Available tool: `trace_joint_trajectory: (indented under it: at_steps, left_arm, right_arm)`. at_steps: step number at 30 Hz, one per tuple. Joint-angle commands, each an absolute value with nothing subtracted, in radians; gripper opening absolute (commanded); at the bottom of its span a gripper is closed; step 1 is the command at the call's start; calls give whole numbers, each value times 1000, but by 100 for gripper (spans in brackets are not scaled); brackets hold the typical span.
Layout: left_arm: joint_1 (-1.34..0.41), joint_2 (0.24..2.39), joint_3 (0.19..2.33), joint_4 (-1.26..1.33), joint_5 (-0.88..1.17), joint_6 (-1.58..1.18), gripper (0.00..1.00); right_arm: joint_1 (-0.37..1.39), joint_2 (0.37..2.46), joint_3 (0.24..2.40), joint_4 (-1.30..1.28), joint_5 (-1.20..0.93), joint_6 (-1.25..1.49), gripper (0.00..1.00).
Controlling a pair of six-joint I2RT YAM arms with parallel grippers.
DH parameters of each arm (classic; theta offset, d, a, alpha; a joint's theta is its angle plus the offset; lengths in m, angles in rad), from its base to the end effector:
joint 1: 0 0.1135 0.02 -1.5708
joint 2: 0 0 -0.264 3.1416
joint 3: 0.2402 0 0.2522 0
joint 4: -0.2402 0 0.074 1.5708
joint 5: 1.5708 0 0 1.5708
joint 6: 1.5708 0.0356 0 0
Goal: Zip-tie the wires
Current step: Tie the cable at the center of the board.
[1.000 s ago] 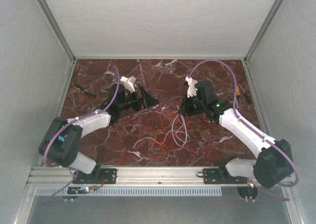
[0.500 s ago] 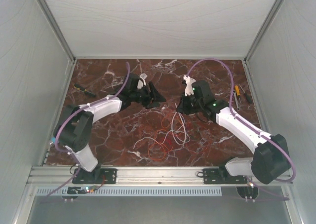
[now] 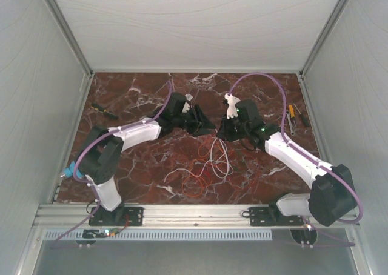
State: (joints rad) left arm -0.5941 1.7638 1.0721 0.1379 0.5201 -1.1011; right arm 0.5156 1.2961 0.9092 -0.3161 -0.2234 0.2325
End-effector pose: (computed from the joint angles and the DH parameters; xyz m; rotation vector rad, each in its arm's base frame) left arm 0.3106 -0.2312 0.2074 -0.2610 2.4474 -1.4461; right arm 0.2404 0.1453 0.2605 -0.4492 2.2930 0.6387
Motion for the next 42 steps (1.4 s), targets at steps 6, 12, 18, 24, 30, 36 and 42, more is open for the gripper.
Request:
trace_joint_trajectory:
  at_steps: [6,12,18,24,30,36,42]
  left_arm:
    - [-604,1811,1130,168,492,-1182,38]
    - [-611,1826,1148,163,484,-1180,33]
    - [-622,1842,1175,151,485,-1170,32]
    - [-638,1858,1194,147,492,-1165,22]
    - [-644,1855,1193,129,492,-1158,21]
    - [-655,1861,1195,135,508,-1156,10]
    - [-656,1873,1206,141,529,-1145,0]
  right_arm:
    - [522,1296,913,-272,-217,209,0]
    - [523,1306,913,-267,-221,210,0]
    - [524,1318,918,-267,-221,209,0]
    - [524,1324,920,-268,-208,208,0]
    - [525,1324,925,-269,-176,214,0]
    - [525,1328,928,-266,-159,224,0]
    - [524,1331,921,-264,-160,227,0]
